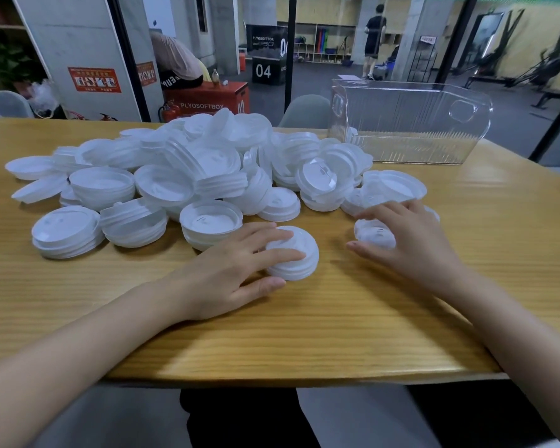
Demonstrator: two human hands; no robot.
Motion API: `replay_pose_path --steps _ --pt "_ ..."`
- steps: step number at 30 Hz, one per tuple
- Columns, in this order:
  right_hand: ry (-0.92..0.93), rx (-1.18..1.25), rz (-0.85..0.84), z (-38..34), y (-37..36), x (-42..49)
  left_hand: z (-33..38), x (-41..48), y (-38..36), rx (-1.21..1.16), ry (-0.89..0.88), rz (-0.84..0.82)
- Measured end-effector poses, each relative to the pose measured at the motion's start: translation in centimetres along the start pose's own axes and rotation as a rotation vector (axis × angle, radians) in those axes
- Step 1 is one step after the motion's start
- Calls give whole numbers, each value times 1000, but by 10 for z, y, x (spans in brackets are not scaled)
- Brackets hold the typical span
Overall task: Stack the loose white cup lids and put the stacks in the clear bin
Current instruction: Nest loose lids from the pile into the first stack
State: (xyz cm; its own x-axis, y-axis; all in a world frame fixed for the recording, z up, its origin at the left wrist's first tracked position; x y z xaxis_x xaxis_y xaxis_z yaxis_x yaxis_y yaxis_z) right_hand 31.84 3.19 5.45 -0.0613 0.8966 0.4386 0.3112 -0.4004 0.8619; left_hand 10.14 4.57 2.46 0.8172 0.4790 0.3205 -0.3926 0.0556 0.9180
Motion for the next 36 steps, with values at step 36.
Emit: replay_pose_path --steps 36 --pt "-233 234 63 31 -7 -6 -24 23 -5 -497 283 45"
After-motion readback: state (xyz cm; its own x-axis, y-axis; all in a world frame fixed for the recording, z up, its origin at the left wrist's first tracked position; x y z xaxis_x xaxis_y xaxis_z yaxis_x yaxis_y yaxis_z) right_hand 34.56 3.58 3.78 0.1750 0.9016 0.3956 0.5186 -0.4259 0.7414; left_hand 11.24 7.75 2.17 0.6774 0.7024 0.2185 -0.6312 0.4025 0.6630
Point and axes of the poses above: each hand's wrist, its own x-axis towards the middle knuckle, its own y-axis out of the back of the hand, z = x × y, the point moved 9 cm from there along x, towards the middle knuckle, and after that the axes turned 2 degrees about y, right-handed, at the moved point
